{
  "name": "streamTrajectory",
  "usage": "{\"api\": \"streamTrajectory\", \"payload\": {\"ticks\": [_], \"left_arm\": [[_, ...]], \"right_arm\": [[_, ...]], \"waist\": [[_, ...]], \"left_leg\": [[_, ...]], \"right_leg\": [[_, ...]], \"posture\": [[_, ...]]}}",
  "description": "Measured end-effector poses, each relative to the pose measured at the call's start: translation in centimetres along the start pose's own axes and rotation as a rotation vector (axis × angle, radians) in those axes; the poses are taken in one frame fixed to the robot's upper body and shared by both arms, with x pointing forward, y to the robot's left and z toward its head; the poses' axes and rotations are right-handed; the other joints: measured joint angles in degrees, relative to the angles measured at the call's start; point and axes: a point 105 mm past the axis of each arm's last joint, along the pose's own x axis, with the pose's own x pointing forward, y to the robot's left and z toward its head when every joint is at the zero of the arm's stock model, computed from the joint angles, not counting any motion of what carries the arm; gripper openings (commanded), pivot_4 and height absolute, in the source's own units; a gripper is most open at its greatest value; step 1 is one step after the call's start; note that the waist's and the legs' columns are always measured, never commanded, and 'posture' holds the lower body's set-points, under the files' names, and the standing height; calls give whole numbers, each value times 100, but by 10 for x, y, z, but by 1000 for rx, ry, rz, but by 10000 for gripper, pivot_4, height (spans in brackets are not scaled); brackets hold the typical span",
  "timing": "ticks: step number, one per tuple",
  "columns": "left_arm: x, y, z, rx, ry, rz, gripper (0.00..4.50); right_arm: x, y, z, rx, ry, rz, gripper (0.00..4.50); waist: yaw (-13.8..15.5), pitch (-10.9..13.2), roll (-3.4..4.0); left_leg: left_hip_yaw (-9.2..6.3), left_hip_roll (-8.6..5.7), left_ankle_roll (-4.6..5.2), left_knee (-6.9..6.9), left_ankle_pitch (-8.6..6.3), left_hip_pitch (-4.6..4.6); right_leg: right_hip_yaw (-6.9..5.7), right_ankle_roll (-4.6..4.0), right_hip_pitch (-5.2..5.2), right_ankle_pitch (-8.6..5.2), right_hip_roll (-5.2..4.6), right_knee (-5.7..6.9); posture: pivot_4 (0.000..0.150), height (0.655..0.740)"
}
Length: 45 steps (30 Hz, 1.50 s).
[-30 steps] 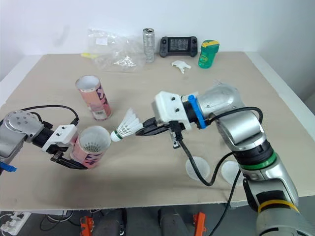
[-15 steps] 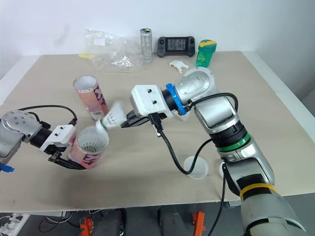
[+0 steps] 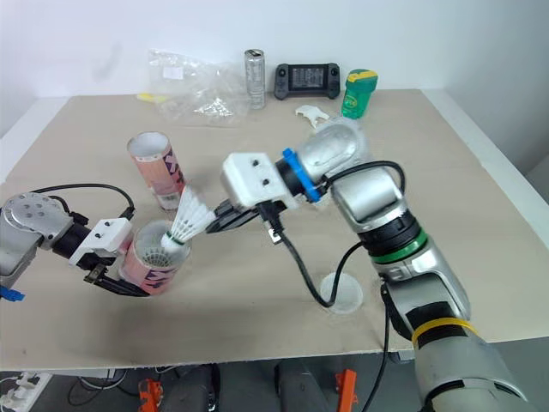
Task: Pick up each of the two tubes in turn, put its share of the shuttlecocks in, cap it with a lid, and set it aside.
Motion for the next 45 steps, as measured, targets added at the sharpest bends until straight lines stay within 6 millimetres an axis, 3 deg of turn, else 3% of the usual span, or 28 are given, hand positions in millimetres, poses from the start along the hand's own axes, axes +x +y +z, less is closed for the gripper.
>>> {"api": "streamTrajectory", "payload": {"ticks": [1, 4, 11, 16, 17, 19, 22, 26, 30, 38, 45], "left_arm": [[0, 0, 0, 0, 0, 0, 28400], [0, 0, 0, -1, 0, -1, 28400], [0, 0, 0, -9, -2, -1, 28400], [0, 0, 0, -11, -2, 1, 28400], [0, 0, 0, -12, -2, 0, 28400], [0, 0, 0, -13, -1, -1, 28400], [0, 0, 0, -14, -1, 0, 28400], [0, 0, 0, -20, -7, -1, 28400], [1, 1, 0, -36, -16, 1, 28400], [7, 2, 7, -73, -80, -9, 28400], [7, 0, 2, -134, -86, 0, 28400]], "right_arm": [[1, -2, 1, -12, 5, 1, 1003], [10, -8, 3, -43, 25, 26, 8249], [13, -13, 10, 3, -26, 69, 43748], [-12, -25, 25, 92, -171, -12, 43748], [-18, -29, 28, 105, -201, -32, 39303], [-22, -31, 31, 98, -207, -48, 35420], [-8, -28, 18, 97, -133, -20, 22394], [14, -21, 6, 96, -89, 39, 1040], [24, -21, 6, 76, -78, 65, 427], [78, -28, 0, -40, 65, 205, 427], [95, -29, -7, -159, 161, 271, 427]], "waist": [[0, 0, 0], [0, 0, 0], [2, 0, -1], [3, 0, -1], [2, 0, -1], [0, -1, -1], [-2, -1, 0], [0, 0, 0], [0, 0, -1], [-6, -1, -1], [-4, -1, -2]], "left_leg": [[0, 0, 0, 0, 0, 0], [-2, 1, 0, 0, 0, 0], [-4, 1, 0, 0, 0, -2], [-6, 1, 0, 0, 0, -1], [-6, 1, 0, 1, 0, -1], [-6, 2, 0, 0, 0, 1], [-6, 3, 0, -1, 0, 2], [-6, 2, 0, 0, 0, -2], [-7, 2, 0, 1, 0, -2], [-17, 11, 0, -1, 0, -3], [-29, 11, -2, -1, 1, -5]], "right_leg": [[0, 0, 0, 0, 0, 0], [-3, -1, 0, -1, 0, 0], [-6, -2, 1, -1, -1, 0], [-8, -4, 1, 1, 0, 1], [-9, -5, 1, 2, 0, 1], [-10, -6, 1, 1, 0, 1], [-10, -6, 0, 0, 2, 2], [-9, -4, 0, -1, 1, 2], [-10, -4, 1, -1, 1, 2], [-17, -11, -3, -1, 14, 4], [-27, -12, -1, -1, 14, 4]], "posture": [[1500, 7236], [1500, 7236], [1500, 7236], [1500, 7236], [1500, 7236], [1500, 7236], [1500, 7236], [1500, 7236], [1500, 7236], [1500, 7236], [1500, 7236]]}}
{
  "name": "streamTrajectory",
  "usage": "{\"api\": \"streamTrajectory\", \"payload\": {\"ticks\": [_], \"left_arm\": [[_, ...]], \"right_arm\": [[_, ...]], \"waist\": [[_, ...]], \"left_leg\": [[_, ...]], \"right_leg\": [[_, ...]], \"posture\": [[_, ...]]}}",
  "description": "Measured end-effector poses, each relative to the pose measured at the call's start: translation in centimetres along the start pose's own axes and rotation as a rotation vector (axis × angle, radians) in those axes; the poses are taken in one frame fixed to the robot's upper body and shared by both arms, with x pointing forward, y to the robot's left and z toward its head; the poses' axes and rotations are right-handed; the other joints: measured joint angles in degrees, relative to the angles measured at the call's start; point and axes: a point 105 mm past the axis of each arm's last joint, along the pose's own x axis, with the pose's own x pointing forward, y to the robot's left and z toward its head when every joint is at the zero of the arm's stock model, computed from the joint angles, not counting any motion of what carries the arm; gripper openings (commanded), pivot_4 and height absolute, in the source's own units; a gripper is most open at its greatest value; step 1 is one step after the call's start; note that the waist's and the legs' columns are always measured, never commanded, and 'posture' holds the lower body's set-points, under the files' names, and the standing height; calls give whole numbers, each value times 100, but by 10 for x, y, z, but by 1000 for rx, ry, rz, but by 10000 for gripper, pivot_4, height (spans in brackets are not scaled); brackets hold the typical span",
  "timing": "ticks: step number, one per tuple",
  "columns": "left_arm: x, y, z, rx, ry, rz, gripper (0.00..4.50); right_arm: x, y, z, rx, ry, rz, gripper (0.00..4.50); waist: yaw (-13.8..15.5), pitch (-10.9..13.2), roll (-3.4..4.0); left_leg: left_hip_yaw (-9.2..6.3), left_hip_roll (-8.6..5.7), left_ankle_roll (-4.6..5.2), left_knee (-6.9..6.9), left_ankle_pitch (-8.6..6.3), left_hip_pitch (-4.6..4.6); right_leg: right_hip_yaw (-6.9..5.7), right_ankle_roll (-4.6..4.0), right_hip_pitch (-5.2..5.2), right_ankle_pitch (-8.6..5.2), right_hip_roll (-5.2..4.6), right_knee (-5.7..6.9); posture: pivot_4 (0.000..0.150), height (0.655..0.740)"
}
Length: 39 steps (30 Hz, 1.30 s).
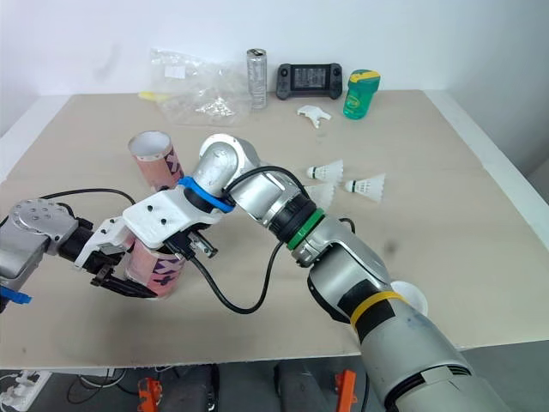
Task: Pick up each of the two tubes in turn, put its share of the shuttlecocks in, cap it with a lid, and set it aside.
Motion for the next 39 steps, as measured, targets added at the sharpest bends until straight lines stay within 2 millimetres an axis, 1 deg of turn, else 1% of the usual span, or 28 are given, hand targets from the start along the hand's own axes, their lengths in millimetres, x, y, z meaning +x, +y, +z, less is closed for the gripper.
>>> {"api": "streamTrajectory", "payload": {"ticks": [2, 5, 7, 10, 11, 14, 15, 18, 19, 20, 22, 23, 24, 25, 26, 27, 30, 31, 32, 33, 35, 36, 38, 39], "left_arm": [[0, 0, 0, -6, -8, 5, 28400], [0, 0, 4, 9, -36, 12, 28400], [0, 1, 7, 23, -52, 25, 28400], [8, -1, 5, 15, -95, 34, 28400], [10, 0, 4, 13, -101, 36, 28400], [24, 5, 9, 30, -170, 68, 28400], [27, 6, 10, 30, -187, 77, 28400], [37, 11, 22, 66, -269, 121, 28400], [41, 14, 27, 78, -302, 143, 28400], [45, 15, 32, 83, -334, 159, 28400], [56, 16, 40, 93, -415, 191, 28400], [62, 16, 41, 84, -448, 206, 28400], [66, 16, 40, 71, -468, 220, 28400], [70, 18, 40, 62, -482, 235, 28400], [73, 18, 41, 59, -494, 242, 28400], [77, 19, 44, 64, -514, 252, 28400], [86, 24, 45, 60, -538, 274, 28400], [93, 26, 42, 53, -544, 283, 28400], [98, 27, 40, 44, -545, 283, 28400], [101, 30, 40, 57, -556, 298, 28400], [101, 32, 41, 73, -551, 305, 28400], [103, 34, 41, 87, -552, 312, 28400], [105, 35, 41, 90, -557, 313, 28400], [105, 35, 41, 97, -556, 314, 28400]], "right_arm": [[-1, -1, -1, 5, -5, 0, 427], [-12, 1, -2, 69, -65, -11, 427], [-27, 2, -2, 121, -128, -46, 427], [-66, 11, -7, 183, -159, -109, 427], [-70, 13, -8, 191, -156, -116, 427], [-93, 30, -21, 243, -112, -145, 427], [-96, 35, -25, 263, -102, -148, 427], [-107, 49, -39, 345, -73, -180, 9421], [-114, 57, -43, 374, -56, -193, 13586], [-120, 66, -48, 398, -34, -204, 19474], [-138, 93, -60, 465, 34, -233, 28124], [-147, 111, -66, 510, 80, -239, 33247], [-152, 124, -71, 547, 111, -239, 38219], [-155, 138, -74, 578, 145, -227, 38219], [-156, 146, -75, 595, 164, -216, 38219], [-156, 162, -76, 618, 203, -183, 38219], [-154, 183, -82, 669, 239, -147, 38219], [-149, 194, -88, 705, 254, -127, 38219], [-145, 200, -92, 726, 259, -111, 38219], [-136, 209, -101, 766, 266, -93, 38219], [-129, 212, -105, 783, 266, -81, 38219], [-124, 216, -112, 802, 285, -73, 38219], [-122, 221, -117, 824, 303, -68, 38219], [-118, 226, -125, 850, 325, -77, 38219]], "waist": [[0, 0, 0], [1, 0, -1], [21, 0, -2], [42, 0, -2], [41, 0, -2], [56, 0, -3], [53, 0, -2], [42, 0, -2], [46, 0, -1], [56, 0, -1], [134, 1, -1], [166, 1, 0], [169, 1, 0], [169, 2, 1], [170, 3, 3], [161, 4, 4], [137, 2, 4], [141, 2, 3], [138, 2, 3], [137, 2, 3], [137, 3, 8], [140, 2, 10], [142, 2, 10], [143, -2, 4]], "left_leg": [[-7, 0, -9, 0, 5, 0], [-15, 2, -19, 0, 11, -3], [-20, 1, -28, 0, 16, -4], [-19, -4, -29, 1, 17, -4], [-20, -4, -29, 1, 17, -3], [-20, -3, -29, 0, 17, -1], [-20, -3, -29, -1, 17, -2], [-18, -2, -29, -1, 17, -1], [-17, -2, -29, -2, 17, -1], [-18, -3, -28, -2, 17, -2], [-18, -16, -28, -2, 17, -5], [-15, -27, -28, -3, 16, -6], [-13, -31, -26, -3, 15, -6], [-7, -34, -25, -2, 15, -6], [-7, -38, -25, -2, 15, -5], [-5, -37, -25, -2, 14, -3], [2, -35, -25, -2, 15, 17], [1, -37, -25, -1, 15, 31], [5, -37, -25, 1, 15, 42], [14, -37, -27, 3, 17, 57], [23, -40, -28, 3, 21, 67], [29, -43, -33, 5, 26, 78], [32, -46, -37, 9, 28, 78], [33, -48, -39, 13, 29, 80]], "right_leg": [[-7, -4, 1, 2, 0, 1], [-15, -9, 2, 5, 0, 2], [-21, -10, 6, 6, -3, 2], [-20, -8, 9, 7, -9, 0], [-21, -8, 9, 7, -9, 0], [-21, -10, 8, 7, -8, 0], [-21, -11, 7, 8, -7, 0], [-20, -16, 4, 10, -6, 3], [-19, -17, 4, 11, -6, 2], [-18, -18, 6, 11, -7, 2], [-15, -19, 9, 11, -18, -2], [-12, -19, 9, 11, -26, -5], [-8, -19, 10, 11, -29, -5], [0, -15, 8, 11, -31, -6], [1, -9, 9, 9, -32, -6], [5, 16, 8, -3, -31, -6], [12, 17, 18, 6, -29, -7], [12, 20, 35, 7, -28, -8], [16, 22, 47, 8, -28, -9], [25, 27, 61, 15, -29, -9], [35, 25, 70, 15, -30, -10], [41, 20, 84, 13, -34, -12], [44, 25, 86, 15, -38, -15], [46, 28, 91, 17, -40, -17]], "posture": [[1500, 7236], [1500, 7236], [1500, 7236], [1500, 7236], [1500, 7236], [1500, 7236], [1500, 7236], [1500, 7236], [1500, 7236], [1500, 7236], [1500, 7236], [1500, 7236], [1500, 7236], [1500, 7236], [1500, 7236], [1500, 7236], [1500, 7236], [1500, 7236], [1500, 7236], [1500, 7236], [1500, 7236], [1500, 7236], [1500, 7236], [1500, 7236]]}}
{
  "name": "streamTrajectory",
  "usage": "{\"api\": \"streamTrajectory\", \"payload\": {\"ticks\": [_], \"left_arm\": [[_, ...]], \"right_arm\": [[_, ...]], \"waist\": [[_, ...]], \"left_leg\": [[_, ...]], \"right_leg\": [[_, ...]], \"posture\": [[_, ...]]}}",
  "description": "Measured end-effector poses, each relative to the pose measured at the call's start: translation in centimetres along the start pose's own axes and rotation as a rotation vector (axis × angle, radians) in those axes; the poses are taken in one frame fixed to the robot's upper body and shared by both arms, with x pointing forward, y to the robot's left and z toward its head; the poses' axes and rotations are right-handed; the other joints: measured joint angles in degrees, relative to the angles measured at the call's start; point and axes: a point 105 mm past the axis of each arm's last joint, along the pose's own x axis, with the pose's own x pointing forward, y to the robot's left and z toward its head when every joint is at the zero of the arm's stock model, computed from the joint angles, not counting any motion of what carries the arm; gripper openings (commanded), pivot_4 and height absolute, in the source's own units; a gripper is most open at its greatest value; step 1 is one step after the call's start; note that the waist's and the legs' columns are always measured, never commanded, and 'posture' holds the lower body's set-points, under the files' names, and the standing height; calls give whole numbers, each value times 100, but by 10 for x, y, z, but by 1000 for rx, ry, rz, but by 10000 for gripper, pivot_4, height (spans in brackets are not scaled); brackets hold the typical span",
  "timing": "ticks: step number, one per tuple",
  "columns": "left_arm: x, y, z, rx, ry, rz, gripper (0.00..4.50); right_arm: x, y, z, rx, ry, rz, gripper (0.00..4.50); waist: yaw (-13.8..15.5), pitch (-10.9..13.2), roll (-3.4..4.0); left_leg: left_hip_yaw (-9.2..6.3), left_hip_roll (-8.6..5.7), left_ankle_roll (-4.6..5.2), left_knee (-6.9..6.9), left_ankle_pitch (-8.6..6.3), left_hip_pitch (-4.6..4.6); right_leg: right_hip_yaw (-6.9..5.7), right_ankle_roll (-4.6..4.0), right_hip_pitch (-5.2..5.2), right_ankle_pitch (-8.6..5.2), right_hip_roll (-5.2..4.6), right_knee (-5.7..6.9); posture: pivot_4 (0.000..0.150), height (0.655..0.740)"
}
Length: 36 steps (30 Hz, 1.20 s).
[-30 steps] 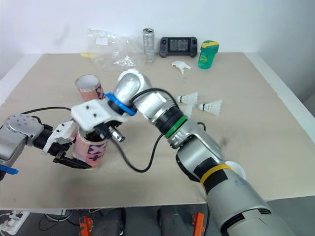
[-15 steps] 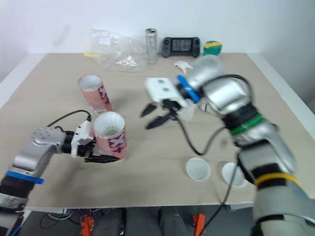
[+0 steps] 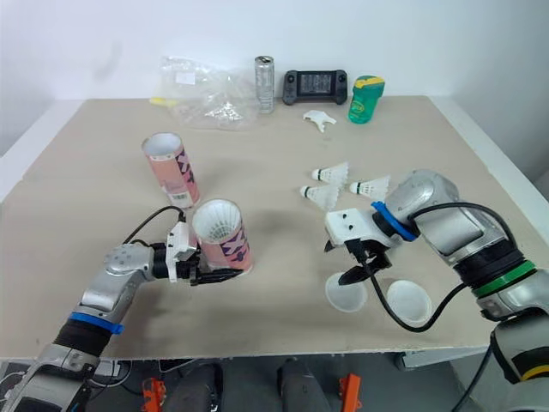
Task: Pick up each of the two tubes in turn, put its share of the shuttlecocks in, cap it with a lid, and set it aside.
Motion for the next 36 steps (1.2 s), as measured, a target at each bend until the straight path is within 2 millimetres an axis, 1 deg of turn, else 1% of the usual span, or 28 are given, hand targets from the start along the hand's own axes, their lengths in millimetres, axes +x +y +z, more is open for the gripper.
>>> {"api": "streamTrajectory", "payload": {"ticks": [1, 4, 5, 7, 8, 9, 10, 11, 12, 13, 14, 19, 21, 22, 24, 25, 27, 29, 31, 32, 35, 36], "left_arm": [[1, 0, 0, 4, 1, -3, 28400], [1, 0, 0, 10, 3, -2, 28400], [1, 0, 0, 10, 4, -2, 28400], [1, 1, 0, 12, 4, 0, 28400], [2, 1, 0, 13, 5, 2, 28400], [2, 2, 0, 14, 6, 5, 28400], [2, 2, 0, 14, 7, 6, 28400], [2, 2, 0, 13, 8, 7, 28400], [2, 2, 0, 13, 8, 7, 28400], [2, 3, 0, 11, 10, 8, 28400], [2, 4, 0, 8, 12, 8, 28400], [2, 6, 0, 2, 26, -3, 28400], [1, 7, 0, 7, 35, -11, 28400], [0, 7, 0, 9, 39, -13, 28400], [0, 7, 0, 4, 44, -20, 28400], [0, 8, 0, 0, 48, -29, 28400], [1, 8, 1, -13, 55, -43, 28400], [2, 8, 1, -22, 54, -50, 28400], [2, 8, 1, -35, 52, -56, 28400], [2, 8, 1, -38, 51, -58, 28400], [2, 8, 1, -44, 53, -66, 28400], [2, 8, 1, -49, 58, -80, 28400]], "right_arm": [[5, 0, -4, 14, 8, 2, 38219], [6, -3, -4, 6, 18, -9, 38219], [6, -2, -5, -1, 23, -6, 35862], [6, -2, -5, -17, 37, -5, 29844], [5, -2, -6, -27, 45, -5, 24495], [5, -1, -7, -36, 50, -1, 20623], [5, -1, -7, -42, 53, 4, 18161], [5, 0, -7, -49, 54, 8, 11292], [4, 1, -8, -53, 55, 10, 6617], [4, 1, -8, -56, 55, 11, 2464], [4, 1, -7, -57, 55, 12, 416], [4, 0, -5, -47, 41, 8, 416], [4, -4, 4, -49, 13, 2, 416], [4, -8, 12, -49, -14, -6, 416], [0, -16, 31, -57, -70, -26, 416], [-6, -21, 44, -72, -105, -45, 416], [-29, -35, 77, -130, -177, -113, 416], [-52, -43, 104, -189, -232, -175, 416], [-70, -48, 128, -246, -281, -214, 416], [-74, -49, 138, -262, -301, -221, 416], [-80, -51, 156, -298, -346, -221, 416], [-83, -51, 177, -353, -384, -210, 416]], "waist": [[0, 0, 0], [0, -4, 1], [0, -4, 1], [0, -5, 2], [0, -5, 1], [1, -5, 1], [2, -4, 1], [2, -4, 1], [2, -5, 1], [1, -5, 1], [1, -5, 1], [-3, -4, 1], [-4, -4, 2], [-16, -4, 2], [-21, -3, 3], [-19, -2, 5], [-20, -1, 7], [-20, -1, 6], [-20, -2, 5], [-20, -2, 5], [-19, -2, 5], [-21, 0, 9]], "left_leg": [[3, -3, -1, 2, 1, 0], [7, -3, -1, 2, 0, 5], [6, -4, -1, 2, 1, 5], [6, -4, -1, 2, 1, 6], [6, -4, -1, 2, 1, 5], [6, -4, -1, 1, 1, 5], [6, -4, -1, 1, 1, 5], [6, -4, -1, 0, 1, 5], [6, -4, -1, 0, 1, 5], [6, -4, -1, 1, 1, 5], [6, -4, -1, 2, 1, 6], [6, -4, -7, 2, 12, 7], [6, -4, -7, 1, 12, 7], [6, -3, -8, -1, 13, 7], [5, -3, -7, -4, 13, 7], [3, -3, -7, -6, 13, 6], [3, -3, -7, -9, 14, 4], [3, -3, -7, -14, 13, 4], [0, -2, -7, -24, 13, 4], [-1, -2, -6, -25, 13, 4], [-2, -1, -6, -29, 12, 4], [-2, -1, -6, -31, 13, 2]], "right_leg": [[4, 3, 0, 1, -3, 0], [9, 5, 5, 3, -3, -1], [9, 5, 5, 3, -3, -1], [9, 5, 5, 3, -3, -1], [9, 5, 5, 3, -3, -1], [9, 5, 5, 3, -3, -1], [9, 5, 5, 2, -3, -1], [9, 5, 5, 2, -3, -2], [9, 5, 6, 2, -3, -2], [9, 6, 6, 3, -3, -2], [9, 7, 6, 4, -3, -2], [9, 5, 5, 9, -3, -2], [10, 4, 3, 10, -3, -1], [10, 2, 1, 13, -2, -1], [10, 2, 0, 14, -1, 0], [10, 1, -1, 14, 0, 0], [10, 0, -3, 13, 1, -1], [9, -4, -4, 8, 0, -2], [5, -6, -4, 0, 1, -3], [3, -8, -5, -1, 1, -3], [1, -10, -7, -3, 1, -2], [1, -11, -11, -2, 3, -1]], "posture": [[1500, 7236], [1500, 7236], [1500, 7236], [1500, 7236], [1500, 7236], [1500, 7236], [1500, 7236], [1500, 7236], [1500, 7236], [1500, 7236], [1500, 7236], [1500, 7236], [1500, 7236], [1500, 7236], [1500, 7236], [1500, 7236], [1500, 7236], [1500, 7236], [1500, 7236], [1500, 7236], [1500, 7236], [1500, 7236]]}}
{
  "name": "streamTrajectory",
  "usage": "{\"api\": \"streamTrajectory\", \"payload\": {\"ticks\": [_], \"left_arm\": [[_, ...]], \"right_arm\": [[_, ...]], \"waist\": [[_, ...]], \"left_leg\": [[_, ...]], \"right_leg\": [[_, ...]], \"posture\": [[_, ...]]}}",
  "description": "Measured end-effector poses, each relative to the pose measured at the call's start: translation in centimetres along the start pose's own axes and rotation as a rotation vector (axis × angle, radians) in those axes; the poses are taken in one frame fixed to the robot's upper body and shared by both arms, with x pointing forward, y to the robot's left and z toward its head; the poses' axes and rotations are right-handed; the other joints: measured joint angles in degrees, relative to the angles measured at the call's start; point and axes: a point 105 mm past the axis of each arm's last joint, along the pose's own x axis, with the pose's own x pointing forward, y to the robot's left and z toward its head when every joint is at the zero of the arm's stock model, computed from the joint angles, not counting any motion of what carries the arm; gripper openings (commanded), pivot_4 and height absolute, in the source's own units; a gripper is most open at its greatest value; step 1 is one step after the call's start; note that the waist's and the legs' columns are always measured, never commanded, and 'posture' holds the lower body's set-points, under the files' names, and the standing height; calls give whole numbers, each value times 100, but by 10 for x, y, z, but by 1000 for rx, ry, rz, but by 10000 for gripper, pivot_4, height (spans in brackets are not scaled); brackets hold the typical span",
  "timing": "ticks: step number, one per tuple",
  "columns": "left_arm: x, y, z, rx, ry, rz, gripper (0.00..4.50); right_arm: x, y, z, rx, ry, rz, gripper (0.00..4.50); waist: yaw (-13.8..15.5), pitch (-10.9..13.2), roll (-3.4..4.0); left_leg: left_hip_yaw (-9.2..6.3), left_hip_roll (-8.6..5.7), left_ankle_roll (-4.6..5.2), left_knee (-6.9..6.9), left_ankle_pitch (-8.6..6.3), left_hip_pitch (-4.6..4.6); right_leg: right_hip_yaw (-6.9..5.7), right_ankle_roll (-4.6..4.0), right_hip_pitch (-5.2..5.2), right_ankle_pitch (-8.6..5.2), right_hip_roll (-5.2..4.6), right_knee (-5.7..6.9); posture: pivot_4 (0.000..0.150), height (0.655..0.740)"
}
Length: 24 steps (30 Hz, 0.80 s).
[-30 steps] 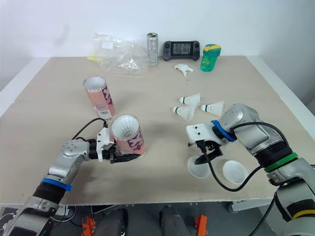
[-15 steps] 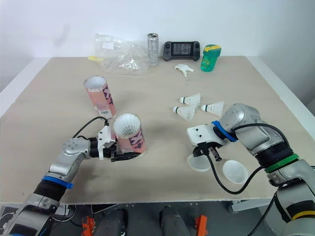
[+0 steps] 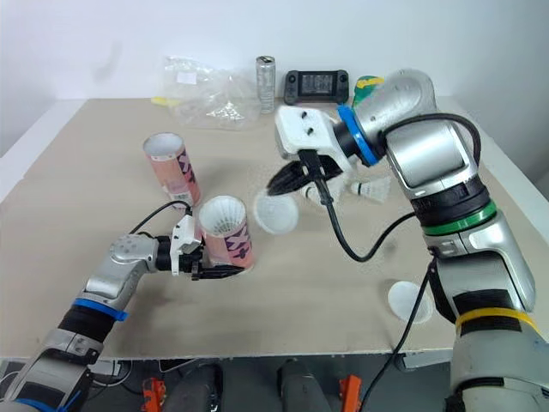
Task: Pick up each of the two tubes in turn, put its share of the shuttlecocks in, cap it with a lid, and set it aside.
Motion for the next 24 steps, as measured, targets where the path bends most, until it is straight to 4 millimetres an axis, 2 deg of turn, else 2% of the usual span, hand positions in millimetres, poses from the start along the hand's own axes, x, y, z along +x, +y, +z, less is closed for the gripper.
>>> {"api": "streamTrajectory", "payload": {"ticks": [1, 3, 5, 8, 10, 20, 24], "left_arm": [[0, 0, 0, -3, 7, -8, 28400], [1, 0, 2, -7, 11, -22, 28400], [1, -1, 1, -19, 20, -35, 28400], [0, 0, 2, -18, 39, -52, 28400], [1, -1, 3, -18, 41, -58, 28400], [-3, -3, 4, -8, 61, -77, 28400], [-3, -3, 4, -7, 62, -79, 28400]], "right_arm": [[3, -3, 15, -45, -25, 10, 416], [10, -7, 33, -104, -52, 27, 416], [22, -7, 35, -133, -49, 48, 416], [40, -10, 28, -142, -22, 80, 416], [45, -14, 22, -148, 1, 73, 416], [41, -22, 17, -210, 66, 58, 416], [32, -22, 20, -219, 68, 51, 416]], "waist": [[0, 0, 0], [1, -4, -7], [2, -9, -14], [-2, -10, -16], [0, -10, -16], [-2, -9, -16], [-3, -9, -16]], "left_leg": [[-3, 1, 0, -1, 0, 0], [-6, 2, 0, -1, 0, 0], [-6, 2, 0, -1, 0, -2], [-6, 2, 0, -1, 0, -4], [-7, 2, 0, -4, -1, -5], [-12, 6, 19, -16, -15, -5], [-12, 5, 18, -17, -16, -5]], "right_leg": [[-3, 0, 1, 0, 1, 0], [-7, -1, 3, -3, 1, 0], [-8, 1, 3, -4, 1, -1], [-8, 2, 1, -2, 1, -1], [-9, 14, 1, 2, 2, -1], [-12, 9, -1, -14, 7, 0], [-13, 8, -1, -16, 6, -1]], "posture": [[1500, 7236], [1500, 7236], [1500, 7236], [1500, 7236], [1500, 7236], [1500, 7236], [1500, 7236]]}}
